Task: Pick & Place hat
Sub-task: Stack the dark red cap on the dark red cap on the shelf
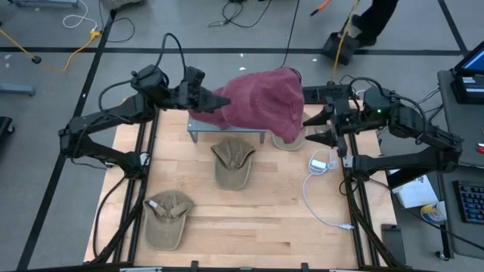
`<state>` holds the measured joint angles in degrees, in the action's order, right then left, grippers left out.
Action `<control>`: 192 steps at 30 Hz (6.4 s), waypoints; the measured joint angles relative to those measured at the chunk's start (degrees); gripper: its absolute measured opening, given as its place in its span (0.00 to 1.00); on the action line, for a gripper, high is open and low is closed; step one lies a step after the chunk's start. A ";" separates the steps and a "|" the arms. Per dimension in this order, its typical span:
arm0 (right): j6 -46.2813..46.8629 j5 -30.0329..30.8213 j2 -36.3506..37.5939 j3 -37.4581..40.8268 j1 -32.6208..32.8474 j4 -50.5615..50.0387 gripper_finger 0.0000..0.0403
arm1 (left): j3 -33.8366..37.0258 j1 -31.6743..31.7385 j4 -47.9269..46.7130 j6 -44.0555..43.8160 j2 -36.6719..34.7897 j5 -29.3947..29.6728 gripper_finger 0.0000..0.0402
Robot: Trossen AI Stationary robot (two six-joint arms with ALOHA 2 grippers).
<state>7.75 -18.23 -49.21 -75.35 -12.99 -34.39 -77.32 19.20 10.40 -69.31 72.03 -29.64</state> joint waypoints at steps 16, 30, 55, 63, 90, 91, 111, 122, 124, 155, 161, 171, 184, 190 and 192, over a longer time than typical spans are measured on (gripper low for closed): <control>-23.17 -0.01 1.35 0.00 -0.02 2.72 0.55 | -0.02 0.02 -4.82 -4.79 -0.52 -1.70 0.02; 25.86 7.91 -0.13 0.02 -0.07 5.95 0.53 | -0.02 -0.55 -6.85 3.86 -0.48 4.17 0.02; 53.21 10.51 -8.97 0.00 0.00 14.45 0.53 | -0.02 -0.59 -7.81 8.12 -0.48 3.75 0.02; 56.07 7.65 -11.78 0.00 -0.02 17.12 0.44 | -0.04 -0.59 -9.01 8.84 -0.48 3.54 0.02; 56.66 3.28 -0.67 -0.02 -0.07 39.05 0.01 | -0.13 1.72 -17.46 21.22 0.40 3.81 0.31; 56.70 3.06 -0.68 -0.02 -0.07 39.88 0.00 | -0.13 1.72 -18.16 22.37 0.47 4.65 0.35; 54.35 6.18 -5.20 0.00 -3.23 39.69 0.00 | -0.04 2.70 -14.20 47.74 -3.95 5.71 0.46; 55.01 4.15 -19.39 -1.35 -8.01 47.06 0.00 | -0.04 4.94 -15.26 49.53 -12.71 5.63 0.45; 54.93 2.37 -22.97 -4.39 -8.54 47.24 0.00 | -0.04 4.95 -15.31 49.63 -13.42 5.68 0.46; 51.03 -14.54 -60.42 -43.07 -15.54 42.72 0.00 | -0.09 4.39 -9.25 51.53 -16.65 0.66 0.40; 51.45 -15.03 -64.58 -45.79 -15.54 43.90 0.00 | -0.09 4.39 -9.39 51.44 -16.15 -1.40 0.38; 42.21 -15.10 -68.80 -45.97 -15.29 50.25 0.00 | -0.09 4.52 -11.34 51.74 -15.37 -1.41 0.41; 20.51 -16.36 -68.87 -45.99 -14.97 49.91 0.00 | -0.09 4.52 -11.88 54.15 -15.34 -1.40 0.41; 7.85 -14.49 -68.83 -45.97 -13.85 47.55 0.00 | -0.09 4.52 -11.26 54.17 -15.36 -1.38 0.38; 2.29 -14.34 -68.83 -45.97 -13.53 47.48 0.00 | -0.09 4.52 -11.07 54.00 -15.36 -1.38 0.38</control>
<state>10.04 -32.58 -118.04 -121.32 -26.52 13.09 -77.41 23.73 -0.66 -15.31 56.66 -31.03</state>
